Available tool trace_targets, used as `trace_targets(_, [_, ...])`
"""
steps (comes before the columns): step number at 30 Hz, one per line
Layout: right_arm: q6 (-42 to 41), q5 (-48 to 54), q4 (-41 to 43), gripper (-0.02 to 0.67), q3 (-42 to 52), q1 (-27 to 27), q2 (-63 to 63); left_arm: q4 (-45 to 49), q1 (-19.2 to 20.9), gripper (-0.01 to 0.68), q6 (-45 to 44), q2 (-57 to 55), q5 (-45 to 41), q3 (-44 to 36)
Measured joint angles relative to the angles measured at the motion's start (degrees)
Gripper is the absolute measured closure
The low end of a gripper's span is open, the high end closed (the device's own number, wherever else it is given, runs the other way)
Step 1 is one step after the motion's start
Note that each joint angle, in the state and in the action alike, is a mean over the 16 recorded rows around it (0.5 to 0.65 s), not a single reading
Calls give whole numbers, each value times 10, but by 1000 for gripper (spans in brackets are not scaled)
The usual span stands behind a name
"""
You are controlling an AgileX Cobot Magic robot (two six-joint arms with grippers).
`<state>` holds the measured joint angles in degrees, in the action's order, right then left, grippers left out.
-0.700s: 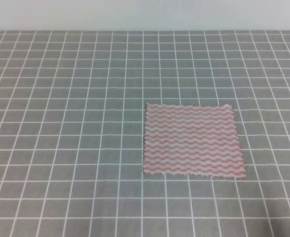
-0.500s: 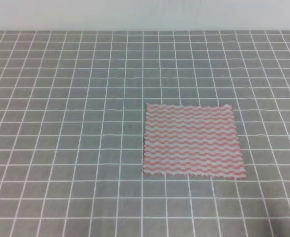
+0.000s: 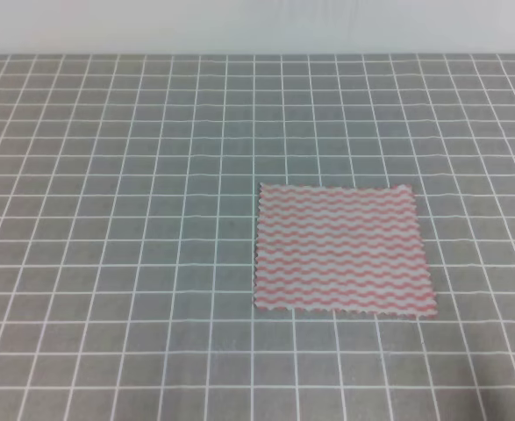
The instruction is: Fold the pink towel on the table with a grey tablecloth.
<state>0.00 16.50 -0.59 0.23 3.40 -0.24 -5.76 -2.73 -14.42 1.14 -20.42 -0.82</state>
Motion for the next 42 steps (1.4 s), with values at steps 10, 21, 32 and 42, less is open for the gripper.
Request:
trace_targets(10, [0, 0, -40, 666, -1, 0, -1, 1, 0, 675, 0, -3, 0, 2])
trace_targets(21, [0, -35, -329, 666, -1, 0, -1, -47, 0, 675, 29, -2, 50, 3])
trace_targets(32, [0, -142, -690, 666, -1, 0, 0, -283, 0, 675, 136, -2, 153, 2])
trace_targets(42, [0, -178, -737, 666, -1, 0, 0, -357, 0, 675, 158, -5, 190, 4])
